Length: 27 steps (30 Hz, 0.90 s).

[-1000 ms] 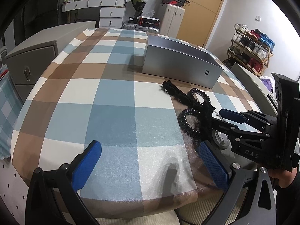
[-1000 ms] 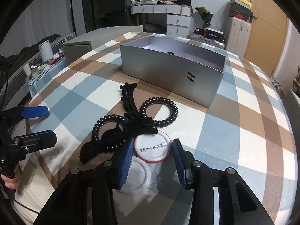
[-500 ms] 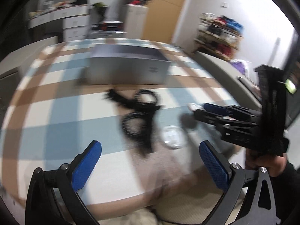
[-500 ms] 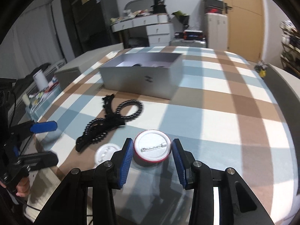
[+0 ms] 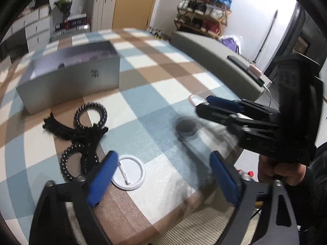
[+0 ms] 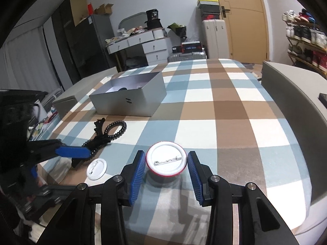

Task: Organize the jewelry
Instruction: 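Grasp the red-rimmed white badge pin with the right tool, then grasp the white badge pin with the left tool while the right tool holds its pin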

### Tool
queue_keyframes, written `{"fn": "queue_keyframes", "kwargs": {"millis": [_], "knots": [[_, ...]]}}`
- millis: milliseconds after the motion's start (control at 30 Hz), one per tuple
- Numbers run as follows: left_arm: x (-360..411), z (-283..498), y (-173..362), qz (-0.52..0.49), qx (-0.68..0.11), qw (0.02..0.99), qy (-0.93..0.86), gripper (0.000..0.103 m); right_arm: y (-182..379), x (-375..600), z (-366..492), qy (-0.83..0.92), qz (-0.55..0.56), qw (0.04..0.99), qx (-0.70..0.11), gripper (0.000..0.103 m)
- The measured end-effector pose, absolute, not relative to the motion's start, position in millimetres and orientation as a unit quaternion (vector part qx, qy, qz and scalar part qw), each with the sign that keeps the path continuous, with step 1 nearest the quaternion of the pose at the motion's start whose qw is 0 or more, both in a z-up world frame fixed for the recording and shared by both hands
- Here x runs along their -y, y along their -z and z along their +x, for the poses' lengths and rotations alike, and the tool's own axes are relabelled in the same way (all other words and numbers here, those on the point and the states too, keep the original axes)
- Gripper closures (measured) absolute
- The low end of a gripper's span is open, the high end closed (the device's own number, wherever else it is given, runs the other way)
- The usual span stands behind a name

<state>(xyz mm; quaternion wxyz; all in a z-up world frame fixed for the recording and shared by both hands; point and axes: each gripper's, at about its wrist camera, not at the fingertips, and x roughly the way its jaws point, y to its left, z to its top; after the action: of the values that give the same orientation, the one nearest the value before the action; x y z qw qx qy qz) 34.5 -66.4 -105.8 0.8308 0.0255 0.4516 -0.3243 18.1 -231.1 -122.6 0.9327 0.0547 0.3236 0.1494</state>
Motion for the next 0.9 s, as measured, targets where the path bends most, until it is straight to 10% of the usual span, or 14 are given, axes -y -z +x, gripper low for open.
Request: {"fn": "queue_keyframes", "kwargs": {"millis": [467, 900], "knots": [[64.3, 35.4, 117.8, 0.051, -0.470, 0.830, 0.298, 0.023, 123.2, 235.2, 11.8, -0.159, 0.065, 0.936, -0.308, 0.062], [69.7, 30.3, 121.5, 0.122, -0.464, 0.843, 0.241, 0.066, 119.7, 228.3, 8.8, -0.162, 0.053, 0.937, -0.304, 0.062]]}}
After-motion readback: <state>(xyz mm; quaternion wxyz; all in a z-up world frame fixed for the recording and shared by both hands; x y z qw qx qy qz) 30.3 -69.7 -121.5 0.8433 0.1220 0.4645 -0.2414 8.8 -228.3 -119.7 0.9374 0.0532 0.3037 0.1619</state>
